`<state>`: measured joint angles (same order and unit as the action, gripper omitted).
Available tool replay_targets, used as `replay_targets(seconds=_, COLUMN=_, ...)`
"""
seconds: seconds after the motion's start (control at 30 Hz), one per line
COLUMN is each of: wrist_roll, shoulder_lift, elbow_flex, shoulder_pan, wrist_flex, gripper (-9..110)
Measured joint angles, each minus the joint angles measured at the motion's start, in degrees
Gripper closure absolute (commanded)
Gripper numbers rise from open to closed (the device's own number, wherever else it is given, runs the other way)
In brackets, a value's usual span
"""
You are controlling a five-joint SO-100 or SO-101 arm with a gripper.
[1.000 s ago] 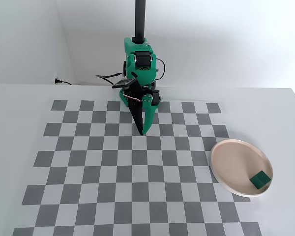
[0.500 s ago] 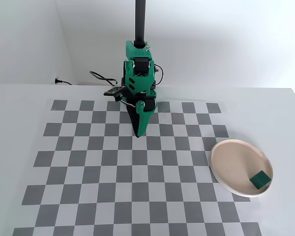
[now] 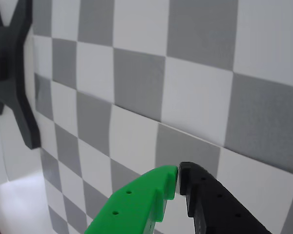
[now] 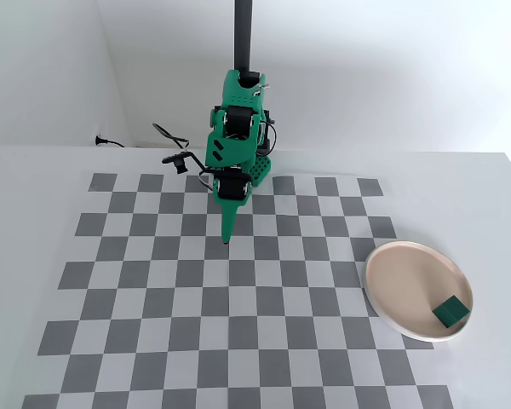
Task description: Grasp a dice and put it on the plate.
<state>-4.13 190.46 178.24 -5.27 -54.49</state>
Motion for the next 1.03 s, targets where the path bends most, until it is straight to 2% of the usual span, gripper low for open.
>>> replay_targets(seconds=0.27, wrist_roll=6.15, shoulder_lift=0.0, elbow_flex=0.0, shoulder_pan=2.9, wrist_flex=-0.35, gripper=106)
replay_targets(seconds=1.03, wrist_roll=6.06, shoulder_lift=0.0, elbow_flex=0.0, shoulder_pan=2.9, wrist_flex=-0.35, gripper=106)
